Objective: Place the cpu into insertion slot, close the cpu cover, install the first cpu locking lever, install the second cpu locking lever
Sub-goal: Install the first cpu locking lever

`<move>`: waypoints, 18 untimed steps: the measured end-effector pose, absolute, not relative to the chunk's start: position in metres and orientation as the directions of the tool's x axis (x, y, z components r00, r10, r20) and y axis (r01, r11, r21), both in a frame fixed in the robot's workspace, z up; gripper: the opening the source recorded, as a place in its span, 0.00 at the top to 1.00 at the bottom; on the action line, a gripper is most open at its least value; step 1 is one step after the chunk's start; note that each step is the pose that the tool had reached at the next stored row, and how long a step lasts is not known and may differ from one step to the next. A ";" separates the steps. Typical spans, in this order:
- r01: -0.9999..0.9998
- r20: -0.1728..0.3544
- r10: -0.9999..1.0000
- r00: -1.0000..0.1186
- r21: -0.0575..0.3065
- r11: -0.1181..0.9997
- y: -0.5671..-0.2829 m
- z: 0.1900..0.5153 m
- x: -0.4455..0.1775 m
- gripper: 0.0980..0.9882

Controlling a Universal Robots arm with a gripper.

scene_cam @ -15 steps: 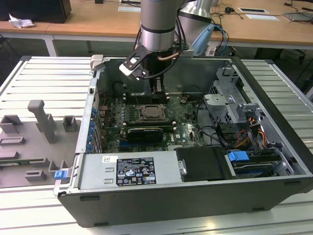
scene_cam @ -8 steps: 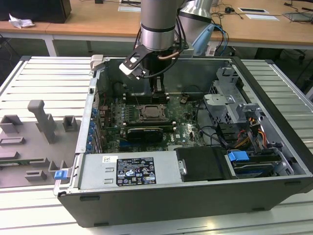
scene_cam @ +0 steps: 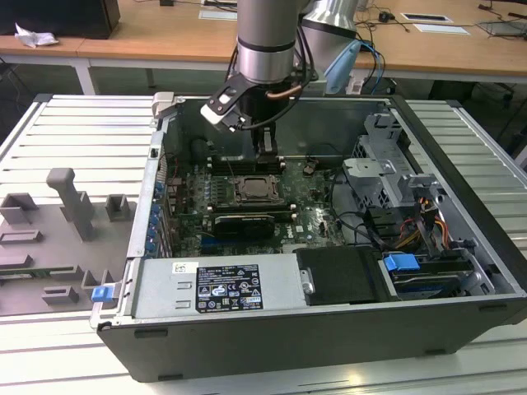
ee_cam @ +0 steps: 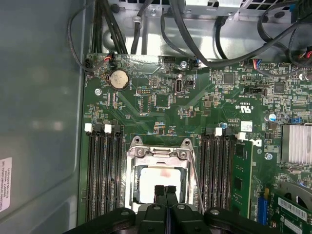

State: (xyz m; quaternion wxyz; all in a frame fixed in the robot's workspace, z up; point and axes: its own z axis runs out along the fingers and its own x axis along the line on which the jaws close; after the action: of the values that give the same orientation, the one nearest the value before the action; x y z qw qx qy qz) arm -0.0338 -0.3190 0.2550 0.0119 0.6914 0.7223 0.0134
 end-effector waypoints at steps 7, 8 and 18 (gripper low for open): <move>0.998 0.001 0.999 -0.044 0.036 0.044 -0.319 0.257 -0.034 0.99; 0.998 0.001 0.999 -0.044 0.036 0.044 -0.319 0.258 -0.034 0.99; 0.998 0.000 0.999 -0.044 0.036 0.044 -0.319 0.263 -0.034 0.99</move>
State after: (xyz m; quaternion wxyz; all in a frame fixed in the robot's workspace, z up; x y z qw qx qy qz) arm -0.0337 -0.3190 0.2626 0.0123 0.6913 0.7223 0.0130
